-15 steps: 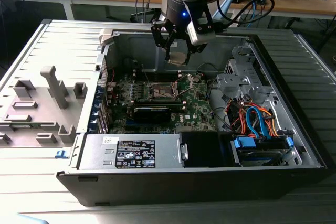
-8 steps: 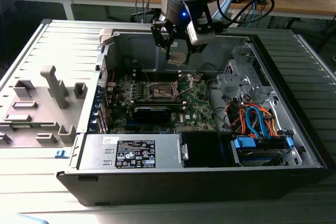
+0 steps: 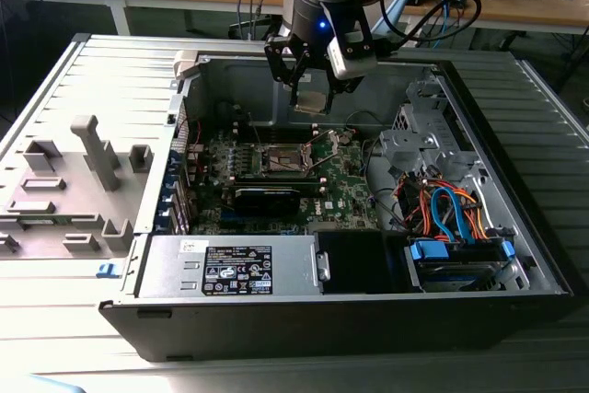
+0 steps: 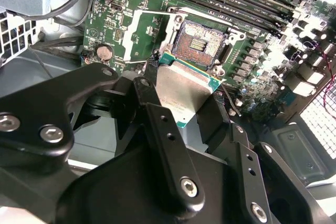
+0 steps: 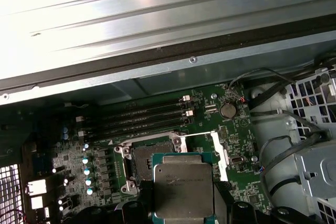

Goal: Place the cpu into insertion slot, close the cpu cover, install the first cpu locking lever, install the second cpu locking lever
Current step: 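Place the cpu into insertion slot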

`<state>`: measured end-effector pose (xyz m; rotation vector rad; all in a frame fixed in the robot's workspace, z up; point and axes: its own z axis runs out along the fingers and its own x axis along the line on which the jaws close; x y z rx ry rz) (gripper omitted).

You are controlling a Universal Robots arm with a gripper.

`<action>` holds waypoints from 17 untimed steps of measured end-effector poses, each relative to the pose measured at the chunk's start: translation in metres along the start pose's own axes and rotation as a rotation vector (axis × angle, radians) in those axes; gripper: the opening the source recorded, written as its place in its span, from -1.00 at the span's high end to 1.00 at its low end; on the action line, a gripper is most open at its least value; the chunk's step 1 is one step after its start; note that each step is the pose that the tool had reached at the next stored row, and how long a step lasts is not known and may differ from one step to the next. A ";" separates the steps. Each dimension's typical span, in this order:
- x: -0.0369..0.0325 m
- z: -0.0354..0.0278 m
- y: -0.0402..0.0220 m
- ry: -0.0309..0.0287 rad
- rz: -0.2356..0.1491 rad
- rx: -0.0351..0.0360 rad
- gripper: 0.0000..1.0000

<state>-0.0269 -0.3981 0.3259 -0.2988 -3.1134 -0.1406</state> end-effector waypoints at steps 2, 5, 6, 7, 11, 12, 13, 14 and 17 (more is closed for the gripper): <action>0.0000 0.0000 0.0000 -0.0001 0.001 0.0000 -0.09; 0.0000 0.0000 0.0000 -0.0003 0.004 0.0000 -0.09; 0.0000 0.0000 0.0000 -0.0004 0.005 0.0000 -0.09; 0.0000 0.0000 0.0000 -0.0005 0.005 -0.0001 -0.09; 0.0000 0.0000 0.0000 -0.0007 0.008 -0.0001 -0.09; 0.0000 0.0000 0.0000 -0.0008 0.009 -0.0002 -0.09; 0.0000 0.0000 0.0000 -0.0008 0.009 -0.0002 -0.09; 0.0000 0.0000 0.0000 -0.0009 0.010 -0.0002 -0.09; 0.0000 0.0000 0.0000 -0.0010 0.012 -0.0002 -0.09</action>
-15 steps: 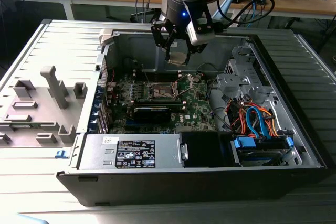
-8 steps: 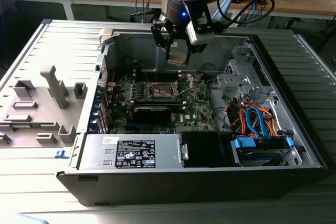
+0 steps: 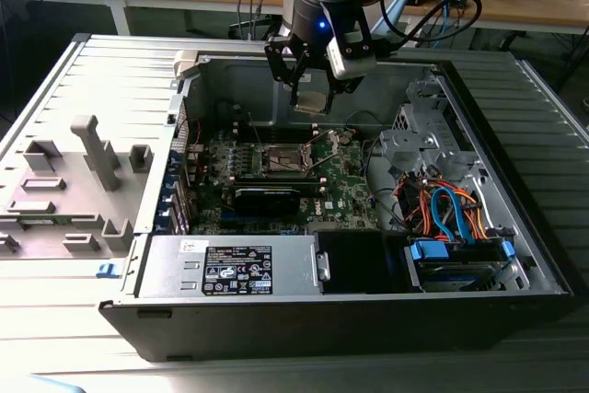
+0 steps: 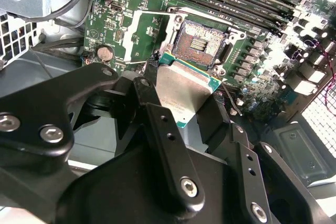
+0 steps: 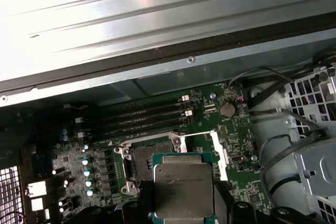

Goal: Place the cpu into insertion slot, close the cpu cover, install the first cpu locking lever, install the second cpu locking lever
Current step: 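Place the cpu into insertion slot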

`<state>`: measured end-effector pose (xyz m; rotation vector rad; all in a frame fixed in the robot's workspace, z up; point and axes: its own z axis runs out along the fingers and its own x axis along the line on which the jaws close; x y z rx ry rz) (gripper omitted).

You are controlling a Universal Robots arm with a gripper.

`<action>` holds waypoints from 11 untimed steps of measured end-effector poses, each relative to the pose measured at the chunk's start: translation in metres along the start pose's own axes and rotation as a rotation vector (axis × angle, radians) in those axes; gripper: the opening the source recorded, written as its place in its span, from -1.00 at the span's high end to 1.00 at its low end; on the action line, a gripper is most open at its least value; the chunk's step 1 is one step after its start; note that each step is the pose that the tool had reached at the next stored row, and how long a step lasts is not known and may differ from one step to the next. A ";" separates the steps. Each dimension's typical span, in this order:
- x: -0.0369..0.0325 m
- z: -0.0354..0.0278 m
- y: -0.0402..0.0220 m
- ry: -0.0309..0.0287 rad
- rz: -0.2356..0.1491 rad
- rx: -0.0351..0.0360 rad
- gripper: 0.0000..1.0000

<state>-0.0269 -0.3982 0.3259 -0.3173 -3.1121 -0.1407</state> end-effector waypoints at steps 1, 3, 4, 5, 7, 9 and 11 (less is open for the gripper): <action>0.0000 0.0000 0.0000 -0.0001 0.001 0.0001 -0.09; 0.0000 0.0000 0.0000 -0.0001 0.002 0.0000 -0.09; 0.0000 0.0000 0.0000 -0.0002 0.002 -0.0001 -0.09; 0.0000 0.0000 0.0000 -0.0003 0.003 0.0000 -0.09; 0.0000 0.0000 0.0000 -0.0004 0.004 0.0000 -0.09; 0.0000 0.0000 0.0000 -0.0005 0.006 -0.0001 -0.09; 0.0000 0.0000 0.0000 -0.0007 0.008 -0.0002 -0.09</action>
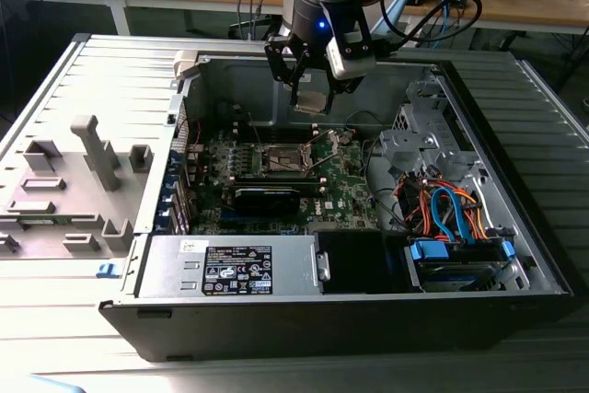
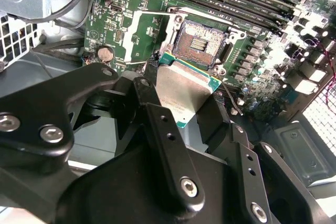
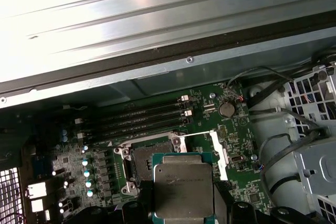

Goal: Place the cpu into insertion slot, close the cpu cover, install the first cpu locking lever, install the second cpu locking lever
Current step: 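Place the cpu into insertion slot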

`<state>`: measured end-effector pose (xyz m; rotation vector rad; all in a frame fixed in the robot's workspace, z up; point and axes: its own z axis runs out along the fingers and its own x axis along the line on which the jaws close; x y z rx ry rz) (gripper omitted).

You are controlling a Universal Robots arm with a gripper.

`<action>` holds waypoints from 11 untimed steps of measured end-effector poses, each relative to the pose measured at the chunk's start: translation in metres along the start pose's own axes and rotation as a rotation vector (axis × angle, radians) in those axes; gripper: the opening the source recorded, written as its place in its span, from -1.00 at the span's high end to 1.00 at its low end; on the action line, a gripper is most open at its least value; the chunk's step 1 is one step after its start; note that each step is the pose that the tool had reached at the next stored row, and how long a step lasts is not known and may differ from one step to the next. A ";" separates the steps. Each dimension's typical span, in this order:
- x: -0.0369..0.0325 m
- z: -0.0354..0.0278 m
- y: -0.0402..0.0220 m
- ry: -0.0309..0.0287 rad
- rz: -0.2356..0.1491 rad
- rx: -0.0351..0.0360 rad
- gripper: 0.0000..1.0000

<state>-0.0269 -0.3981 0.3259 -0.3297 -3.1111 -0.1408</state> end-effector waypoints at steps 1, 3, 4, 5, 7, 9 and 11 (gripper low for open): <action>0.0000 0.0000 0.0000 -0.0001 0.001 0.0000 -0.09; 0.0000 0.0000 0.0000 -0.0002 0.002 0.0000 -0.09; 0.0000 0.0000 0.0000 -0.0002 0.003 0.0000 -0.09; 0.0000 0.0000 0.0000 -0.0003 0.003 0.0000 -0.09; 0.0000 0.0000 0.0000 -0.0004 0.005 0.0000 -0.09; 0.0000 0.0000 0.0000 -0.0006 0.006 -0.0001 -0.09; 0.0000 0.0000 0.0000 -0.0007 0.008 -0.0001 -0.09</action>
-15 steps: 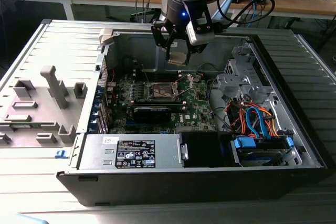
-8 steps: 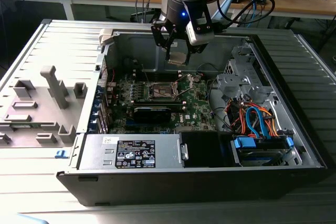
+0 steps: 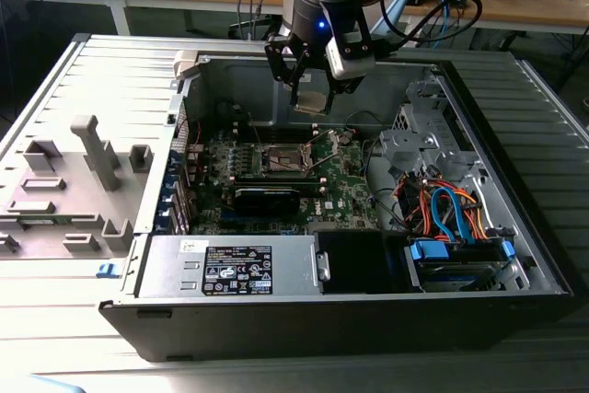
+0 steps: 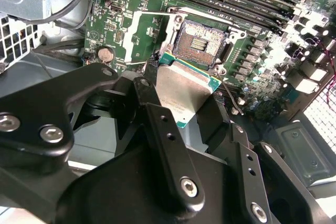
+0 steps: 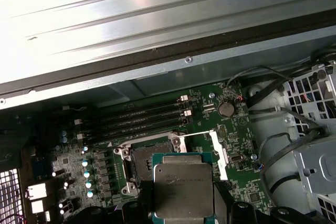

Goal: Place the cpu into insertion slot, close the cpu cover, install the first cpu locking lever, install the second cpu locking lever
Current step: 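Place the cpu into insertion slot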

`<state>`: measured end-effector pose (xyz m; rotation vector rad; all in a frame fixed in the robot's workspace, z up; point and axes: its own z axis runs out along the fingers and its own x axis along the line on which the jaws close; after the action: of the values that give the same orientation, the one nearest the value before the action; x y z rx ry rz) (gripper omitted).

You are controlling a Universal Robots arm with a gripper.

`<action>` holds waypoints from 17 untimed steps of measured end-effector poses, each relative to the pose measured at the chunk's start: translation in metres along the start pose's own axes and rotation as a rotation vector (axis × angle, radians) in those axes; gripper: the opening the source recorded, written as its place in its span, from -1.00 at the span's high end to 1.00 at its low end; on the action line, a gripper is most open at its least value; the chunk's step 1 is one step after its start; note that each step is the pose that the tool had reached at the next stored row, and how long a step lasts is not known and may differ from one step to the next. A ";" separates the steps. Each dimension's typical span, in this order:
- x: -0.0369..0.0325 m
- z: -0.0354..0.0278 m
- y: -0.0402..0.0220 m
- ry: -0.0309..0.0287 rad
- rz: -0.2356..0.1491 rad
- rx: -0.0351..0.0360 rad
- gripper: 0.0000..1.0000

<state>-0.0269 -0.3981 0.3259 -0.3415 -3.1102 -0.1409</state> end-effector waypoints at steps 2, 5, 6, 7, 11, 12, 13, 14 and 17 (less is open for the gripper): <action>0.0000 0.0000 0.0000 -0.0001 0.001 0.0000 -0.09; 0.0000 0.0000 0.0000 -0.0003 0.003 0.0000 -0.09; 0.0000 0.0000 0.0000 -0.0004 0.004 0.0000 -0.09; 0.0000 0.0000 0.0000 -0.0004 0.004 0.0000 -0.09; 0.0000 0.0000 0.0000 -0.0007 0.008 -0.0001 -0.09; 0.0000 0.0000 0.0000 -0.0008 0.009 -0.0002 -0.09; 0.0000 0.0000 0.0000 -0.0008 0.009 -0.0001 -0.09; 0.0000 0.0000 0.0000 -0.0009 0.010 -0.0002 -0.09; 0.0000 0.0000 0.0000 -0.0011 0.012 -0.0002 -0.09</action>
<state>-0.0269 -0.3981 0.3259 -0.3610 -3.1086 -0.1410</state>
